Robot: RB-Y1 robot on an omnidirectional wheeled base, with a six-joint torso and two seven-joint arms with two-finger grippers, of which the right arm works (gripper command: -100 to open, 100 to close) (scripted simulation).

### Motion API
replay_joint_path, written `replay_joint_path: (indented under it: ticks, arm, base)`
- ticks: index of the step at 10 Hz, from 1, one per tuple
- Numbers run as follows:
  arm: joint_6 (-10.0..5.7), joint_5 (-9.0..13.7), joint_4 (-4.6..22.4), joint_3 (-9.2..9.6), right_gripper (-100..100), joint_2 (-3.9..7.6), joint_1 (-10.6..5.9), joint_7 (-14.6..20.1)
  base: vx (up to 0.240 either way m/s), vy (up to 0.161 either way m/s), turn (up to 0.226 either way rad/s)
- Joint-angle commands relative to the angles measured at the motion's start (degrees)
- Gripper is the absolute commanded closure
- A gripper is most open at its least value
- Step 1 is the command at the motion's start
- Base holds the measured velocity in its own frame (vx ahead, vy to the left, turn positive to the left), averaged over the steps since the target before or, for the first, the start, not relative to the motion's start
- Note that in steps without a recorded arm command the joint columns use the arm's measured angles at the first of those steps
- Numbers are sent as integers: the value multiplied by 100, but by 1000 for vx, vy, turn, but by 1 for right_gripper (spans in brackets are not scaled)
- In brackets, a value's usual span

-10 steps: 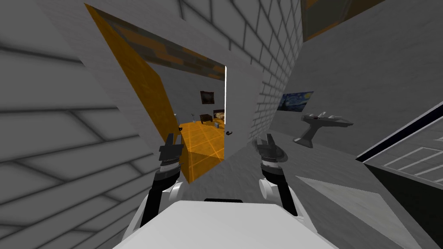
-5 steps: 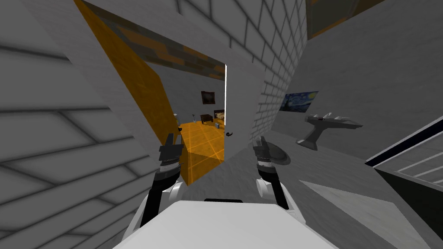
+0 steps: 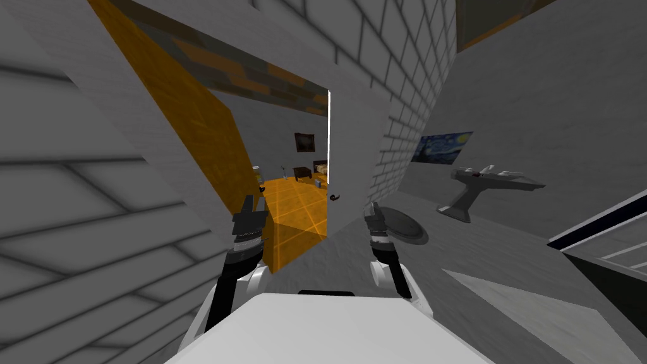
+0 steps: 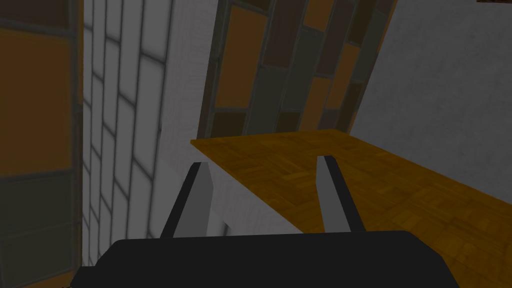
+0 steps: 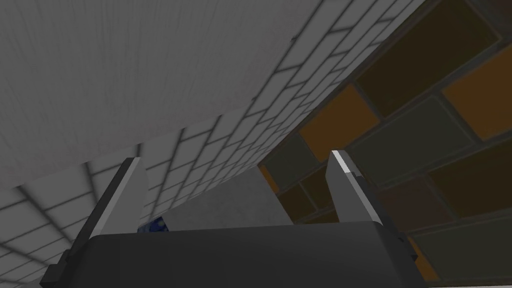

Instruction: Push the door open

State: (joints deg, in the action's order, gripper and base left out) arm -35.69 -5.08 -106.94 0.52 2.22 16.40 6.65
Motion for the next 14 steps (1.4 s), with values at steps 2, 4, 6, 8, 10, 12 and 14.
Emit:
replay_joint_path:
  ticks: [2,4,6,8,10,12,14]
  arm:
    - [-73,-68,470,57,-100,33,-215,43]
    - [-118,-98,746,82,-100,50,-310,68]
    - [-162,-128,1028,108,-100,67,-405,93]
    - [-206,-158,1275,133,-100,84,-500,119]
    - [-297,-219,1657,185,-100,111,-694,170]
    - [-342,-250,1936,211,-100,123,-792,196]
    - [-388,-281,2283,237,-100,135,-890,222]
  base:
    - [57,-39,43]
    - [60,-41,26]
    - [74,-44,40]
    - [47,-40,25]
    - [63,-47,42]
    - [53,-41,32]
    - [42,-42,22]
